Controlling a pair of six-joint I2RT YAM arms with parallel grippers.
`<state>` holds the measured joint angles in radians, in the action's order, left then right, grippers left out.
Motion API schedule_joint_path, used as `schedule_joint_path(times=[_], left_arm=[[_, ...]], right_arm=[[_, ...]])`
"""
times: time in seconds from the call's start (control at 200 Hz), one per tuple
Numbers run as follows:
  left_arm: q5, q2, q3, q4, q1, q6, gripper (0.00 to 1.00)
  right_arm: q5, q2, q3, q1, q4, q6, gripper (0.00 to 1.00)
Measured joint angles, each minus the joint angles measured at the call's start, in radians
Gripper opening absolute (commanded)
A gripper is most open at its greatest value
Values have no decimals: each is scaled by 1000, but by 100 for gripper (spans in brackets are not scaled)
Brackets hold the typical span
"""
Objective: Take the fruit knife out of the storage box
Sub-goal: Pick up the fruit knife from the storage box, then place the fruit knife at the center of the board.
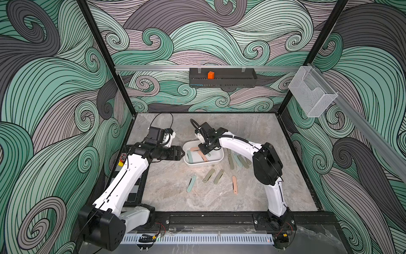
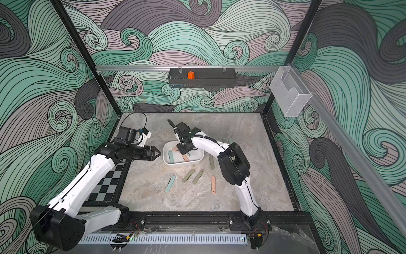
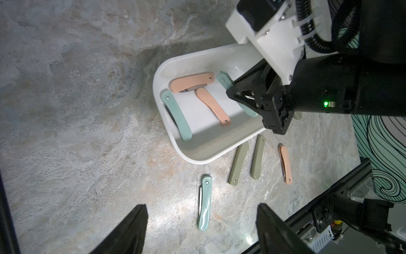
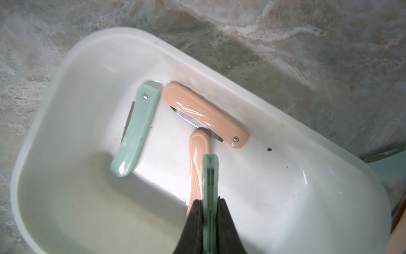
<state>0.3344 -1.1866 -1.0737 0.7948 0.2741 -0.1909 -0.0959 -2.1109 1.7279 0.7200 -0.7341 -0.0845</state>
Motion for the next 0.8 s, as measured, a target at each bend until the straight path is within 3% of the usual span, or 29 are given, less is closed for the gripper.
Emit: schedule_joint_path(times=[0.225, 0.46, 0.8], left_arm=[[-32, -90, -82, -14, 102, -12, 78], [-58, -212, -218, -46, 167, -21, 78], [-64, -421, -340, -111, 226, -31, 76]], right_arm=[[-1, 55, -37, -55, -14, 0, 10], [-1, 135, -24, -190, -15, -2, 10], [67, 1, 189, -404, -33, -13, 11]])
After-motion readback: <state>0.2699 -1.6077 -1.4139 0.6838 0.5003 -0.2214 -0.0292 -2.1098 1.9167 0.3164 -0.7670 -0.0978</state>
